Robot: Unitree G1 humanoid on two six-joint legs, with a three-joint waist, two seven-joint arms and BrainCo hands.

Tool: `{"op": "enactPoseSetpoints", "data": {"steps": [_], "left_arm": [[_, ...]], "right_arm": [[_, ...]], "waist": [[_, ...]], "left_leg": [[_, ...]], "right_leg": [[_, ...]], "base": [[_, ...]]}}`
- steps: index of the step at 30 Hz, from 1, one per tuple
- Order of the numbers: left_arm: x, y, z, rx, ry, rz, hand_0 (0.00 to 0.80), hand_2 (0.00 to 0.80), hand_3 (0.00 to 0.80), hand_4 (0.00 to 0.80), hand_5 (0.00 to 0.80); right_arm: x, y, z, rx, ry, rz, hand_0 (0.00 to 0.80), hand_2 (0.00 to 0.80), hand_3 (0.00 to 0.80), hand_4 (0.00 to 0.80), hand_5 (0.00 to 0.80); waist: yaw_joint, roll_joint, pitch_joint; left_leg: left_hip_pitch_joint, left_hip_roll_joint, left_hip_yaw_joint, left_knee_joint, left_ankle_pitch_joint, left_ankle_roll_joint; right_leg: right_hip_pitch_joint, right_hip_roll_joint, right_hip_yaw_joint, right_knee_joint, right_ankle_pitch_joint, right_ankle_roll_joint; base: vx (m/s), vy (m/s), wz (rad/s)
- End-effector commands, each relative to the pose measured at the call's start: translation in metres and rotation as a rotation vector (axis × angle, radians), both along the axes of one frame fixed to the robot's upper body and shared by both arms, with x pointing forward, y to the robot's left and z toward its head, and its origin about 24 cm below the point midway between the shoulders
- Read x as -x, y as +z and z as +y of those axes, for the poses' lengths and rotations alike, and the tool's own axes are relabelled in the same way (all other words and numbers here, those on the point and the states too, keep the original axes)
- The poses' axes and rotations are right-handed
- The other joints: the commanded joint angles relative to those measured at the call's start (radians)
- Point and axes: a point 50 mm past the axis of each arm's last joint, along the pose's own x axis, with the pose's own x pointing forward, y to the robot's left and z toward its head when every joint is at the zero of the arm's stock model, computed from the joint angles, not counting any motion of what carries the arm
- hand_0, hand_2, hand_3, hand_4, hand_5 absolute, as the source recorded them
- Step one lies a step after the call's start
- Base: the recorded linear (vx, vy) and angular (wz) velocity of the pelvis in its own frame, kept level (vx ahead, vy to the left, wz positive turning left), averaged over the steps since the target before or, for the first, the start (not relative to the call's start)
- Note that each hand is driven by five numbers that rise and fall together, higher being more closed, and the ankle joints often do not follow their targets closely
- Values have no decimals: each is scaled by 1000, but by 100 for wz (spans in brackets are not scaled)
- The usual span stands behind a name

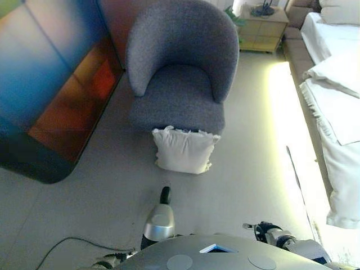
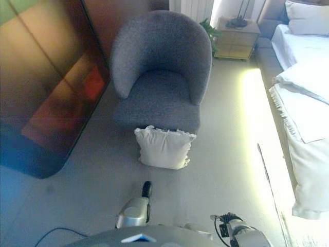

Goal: Pick up the cushion and take it to the sofa

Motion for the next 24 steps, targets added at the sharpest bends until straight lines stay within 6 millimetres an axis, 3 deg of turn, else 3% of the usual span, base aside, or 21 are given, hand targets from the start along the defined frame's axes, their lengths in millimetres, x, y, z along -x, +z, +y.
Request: {"op": "enactPoseSetpoints", "data": {"steps": [1,4,5,8,11,14,16,19,24], "left_arm": [[-19,5,15,-32,-50,-18,0,0,0,0,0],[-35,8,22,-50,-87,-37,0,0,0,0,0],[-39,9,25,-58,-80,-42,0,0,0,0,0],[-47,14,34,-92,-69,-49,0,0,0,0,0],[-64,18,39,-103,-54,-93,0,0,0,0,0],[-89,23,39,-121,-46,-158,0,0,0,0,0],[-101,25,37,-124,-39,-198,0,0,0,0,0],[-102,24,33,-121,-37,-214,0,0,0,0,0],[-92,18,26,-132,-6,-232,0,0,0,0,0]], "right_arm": [[1,4,-13,58,-8,-16,0,0,0,0,0],[-6,3,-7,44,32,-42,0,0,0,0,0],[-9,4,-6,45,43,-52,0,0,0,0,0],[-18,5,-5,58,42,-74,0,0,0,0,0],[-26,7,-2,61,25,-111,0,0,0,0,0],[-48,11,3,60,41,-195,0,0,0,0,0],[-64,16,6,58,60,-257,0,0,0,0,0],[-74,19,7,52,81,-311,0,0,0,0,0],[-71,19,9,28,166,-321,0,0,0,0,0]], "waist": [[-8,-28,-40],[-14,-59,-65],[-17,-49,-69],[-45,-39,-59],[-70,-34,-40],[-88,-35,3],[-102,-45,37],[-120,-56,56],[-119,-65,48]], "left_leg": [[-116,-16,-5,91,72,15],[-102,-66,13,102,31,81],[-84,-69,8,94,18,95],[-10,-88,17,77,-18,114],[35,-86,35,61,-31,110],[72,-71,33,50,-48,81],[65,-60,21,62,-61,62],[67,-46,0,70,-76,42],[63,-17,-66,89,-83,13]], "right_leg": [[86,-146,-111,112,2,114],[18,-195,-104,311,203,192],[-19,-199,-107,413,256,198],[-197,-220,-127,599,314,188],[-311,-197,-197,470,253,162],[-419,-246,-270,310,288,160],[-450,-266,-255,208,326,171],[-459,-290,-228,119,370,191],[-407,-280,-203,34,340,208]], "base": [[401,164,-33],[360,182,-46],[287,171,-24],[322,147,-6],[229,-48,-3],[26,-250,13],[-32,-256,9],[74,-181,42],[130,-161,23]]}}
